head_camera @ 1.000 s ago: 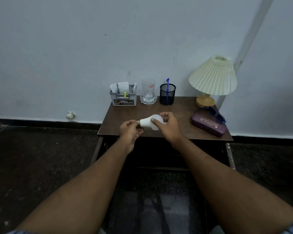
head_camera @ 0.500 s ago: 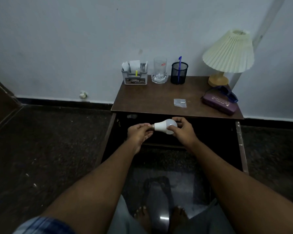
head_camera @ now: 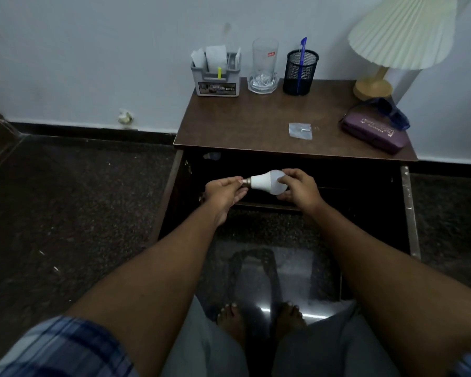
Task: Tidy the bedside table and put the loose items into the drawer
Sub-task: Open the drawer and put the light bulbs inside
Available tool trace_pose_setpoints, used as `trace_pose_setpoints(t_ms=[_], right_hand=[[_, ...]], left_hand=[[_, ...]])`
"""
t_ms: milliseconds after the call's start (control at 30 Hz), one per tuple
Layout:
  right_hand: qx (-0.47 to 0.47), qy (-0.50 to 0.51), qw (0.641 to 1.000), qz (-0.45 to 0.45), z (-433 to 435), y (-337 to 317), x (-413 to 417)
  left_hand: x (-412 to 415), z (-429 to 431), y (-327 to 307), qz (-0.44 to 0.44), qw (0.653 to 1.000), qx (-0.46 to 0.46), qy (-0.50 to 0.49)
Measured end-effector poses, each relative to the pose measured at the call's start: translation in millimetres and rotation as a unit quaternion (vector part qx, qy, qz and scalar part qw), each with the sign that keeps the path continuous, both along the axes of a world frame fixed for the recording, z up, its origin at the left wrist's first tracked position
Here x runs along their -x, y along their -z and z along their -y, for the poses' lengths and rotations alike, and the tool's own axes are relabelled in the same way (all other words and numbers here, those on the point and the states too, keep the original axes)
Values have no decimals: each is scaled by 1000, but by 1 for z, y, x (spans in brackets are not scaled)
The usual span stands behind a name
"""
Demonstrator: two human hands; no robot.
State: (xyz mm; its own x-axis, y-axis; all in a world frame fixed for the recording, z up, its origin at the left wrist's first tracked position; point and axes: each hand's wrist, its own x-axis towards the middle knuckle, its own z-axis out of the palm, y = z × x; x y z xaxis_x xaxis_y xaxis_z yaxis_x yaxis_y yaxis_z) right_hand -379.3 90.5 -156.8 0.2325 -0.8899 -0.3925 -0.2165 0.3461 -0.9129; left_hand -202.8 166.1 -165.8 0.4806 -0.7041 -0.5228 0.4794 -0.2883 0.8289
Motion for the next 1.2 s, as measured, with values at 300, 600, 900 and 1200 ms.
trace_pose_setpoints(t_ms=[300, 600, 900, 1200], right_hand=[[55, -23, 996, -72, 36, 44, -27], [24, -20, 995, -97, 73, 71, -71], [-13, -77, 995, -67, 89, 89, -107], [-10, -111, 993, -25, 99, 93, -115]], left_hand=[[-13, 43, 36, 128, 989, -43, -63], [-39, 80, 63, 233, 961, -128, -77], [-50, 91, 79, 216, 964, -138, -64], [-54, 97, 82, 197, 968, -155, -33]])
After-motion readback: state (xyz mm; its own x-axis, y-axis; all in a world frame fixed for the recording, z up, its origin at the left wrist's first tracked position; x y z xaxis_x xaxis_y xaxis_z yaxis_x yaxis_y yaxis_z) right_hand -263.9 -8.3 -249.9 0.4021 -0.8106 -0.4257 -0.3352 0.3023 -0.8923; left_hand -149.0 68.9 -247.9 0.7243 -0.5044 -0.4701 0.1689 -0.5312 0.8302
